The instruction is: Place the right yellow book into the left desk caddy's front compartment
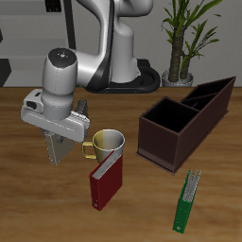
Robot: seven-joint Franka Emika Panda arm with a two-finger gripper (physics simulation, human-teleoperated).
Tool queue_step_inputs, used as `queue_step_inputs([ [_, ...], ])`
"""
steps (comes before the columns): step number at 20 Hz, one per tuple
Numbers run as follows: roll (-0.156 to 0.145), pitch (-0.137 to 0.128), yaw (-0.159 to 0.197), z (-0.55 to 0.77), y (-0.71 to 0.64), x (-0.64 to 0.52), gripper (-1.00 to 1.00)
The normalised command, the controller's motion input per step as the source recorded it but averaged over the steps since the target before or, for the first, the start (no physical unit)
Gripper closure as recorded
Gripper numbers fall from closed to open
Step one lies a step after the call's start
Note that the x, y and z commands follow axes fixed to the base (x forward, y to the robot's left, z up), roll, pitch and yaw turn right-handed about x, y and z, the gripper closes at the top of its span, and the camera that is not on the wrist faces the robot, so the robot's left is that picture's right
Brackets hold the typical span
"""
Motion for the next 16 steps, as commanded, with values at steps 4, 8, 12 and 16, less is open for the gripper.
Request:
queue_step_inputs([
  [4, -0.038, -0.079, -0.02, 0.65, -0.08, -0.16, 1.0],
  [8, -0.08, -0.08, 0.004, 0.84, -0.11, -0.27, 1.0],
  [12, -0.04, -0.087, 0.028, 0.85, 0.0, -0.39, 1.0],
  [16, -0.129, 0.018, -0.016, 0.68, 0.05, -0.49, 1.0],
])
